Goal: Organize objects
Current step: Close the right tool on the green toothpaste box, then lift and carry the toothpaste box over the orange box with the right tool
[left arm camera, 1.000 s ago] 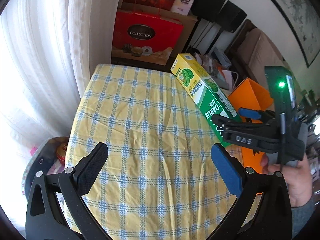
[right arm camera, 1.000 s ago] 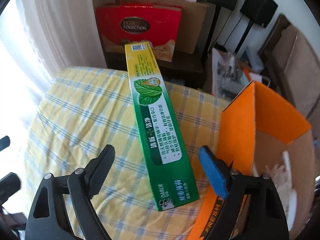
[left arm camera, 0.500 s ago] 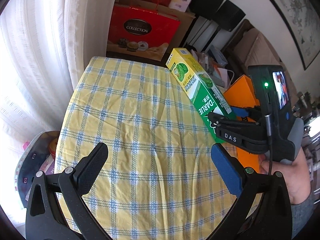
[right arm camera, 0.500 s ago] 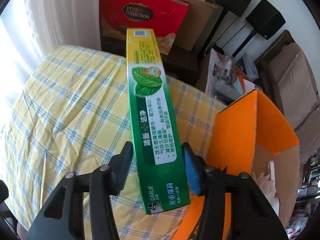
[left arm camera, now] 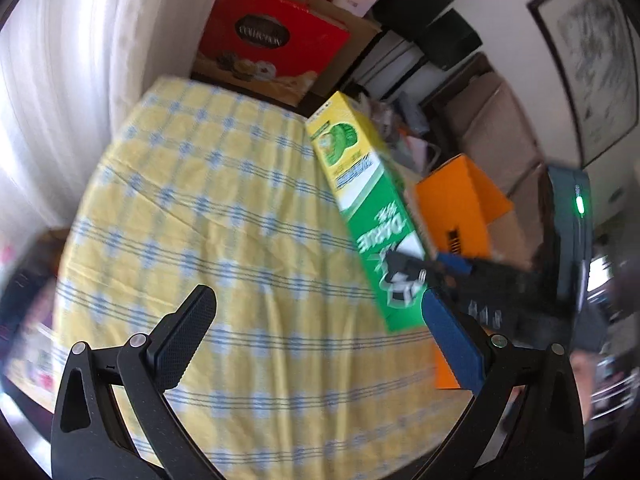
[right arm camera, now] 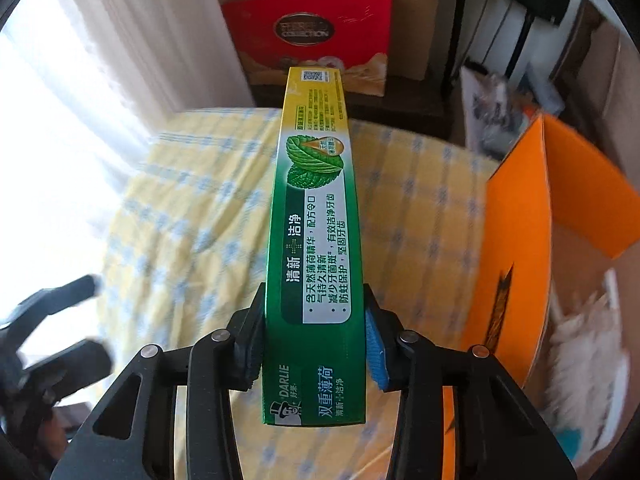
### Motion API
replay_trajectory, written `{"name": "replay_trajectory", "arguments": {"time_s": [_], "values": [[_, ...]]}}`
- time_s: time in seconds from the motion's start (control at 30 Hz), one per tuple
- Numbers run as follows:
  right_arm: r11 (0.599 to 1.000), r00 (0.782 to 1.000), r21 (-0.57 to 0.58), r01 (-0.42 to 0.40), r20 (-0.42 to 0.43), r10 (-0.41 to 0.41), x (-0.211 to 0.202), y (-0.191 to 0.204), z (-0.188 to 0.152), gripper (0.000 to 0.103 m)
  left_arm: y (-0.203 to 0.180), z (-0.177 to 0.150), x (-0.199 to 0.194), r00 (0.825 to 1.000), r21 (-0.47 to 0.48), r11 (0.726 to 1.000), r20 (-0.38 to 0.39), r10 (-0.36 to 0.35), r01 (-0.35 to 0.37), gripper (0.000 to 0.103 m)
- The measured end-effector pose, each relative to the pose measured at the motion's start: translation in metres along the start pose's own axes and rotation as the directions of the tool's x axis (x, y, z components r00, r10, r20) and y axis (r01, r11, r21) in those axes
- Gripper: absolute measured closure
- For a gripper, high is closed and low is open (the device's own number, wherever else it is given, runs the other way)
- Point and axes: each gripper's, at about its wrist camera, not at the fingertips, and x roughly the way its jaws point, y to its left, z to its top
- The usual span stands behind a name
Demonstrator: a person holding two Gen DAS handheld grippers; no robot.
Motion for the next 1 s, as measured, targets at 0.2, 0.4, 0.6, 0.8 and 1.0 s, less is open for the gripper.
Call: {"name": "replay_trajectory", "arguments": {"time_s": [0.2, 0.4, 0.6, 0.8, 1.0], "values": [[0.993, 0.994, 0.031, -0.112, -0.004, 0.112, -0.009, 0.011, -0.033, 0.061, -0.002, 0.000, 0.017, 0.999, -0.013, 1.000, -0.042, -0.003, 0.002, 0.000], [0.981, 0.984, 0.072, -0.179, 0.028, 0.177, -0.018, 0.013, -0.056, 0.061, -0.003, -0.009, 0.033, 0.997, -0.039, 0.999, -0.077, -0.021, 0.018, 0.000], [0.964, 0.969, 0.098, -0.248, 0.045, 0.244, -0.025, 0.017, -0.078, 0.061, -0.007, -0.013, 0.048, 0.991, -0.077, 0.995, -0.106, -0.076, 0.068, 0.007], [0.954, 0.959, 0.104, -0.282, 0.062, 0.277, -0.032, 0.017, -0.086, 0.061, -0.025, -0.014, 0.045, 0.988, -0.054, 0.993, -0.111, -0.108, 0.102, 0.036], [0.953, 0.954, 0.099, -0.286, 0.121, 0.274, -0.061, 0.009, -0.086, 0.061, -0.055, -0.005, 0.028, 0.989, -0.006, 0.992, -0.076, -0.125, 0.125, 0.037]]}}
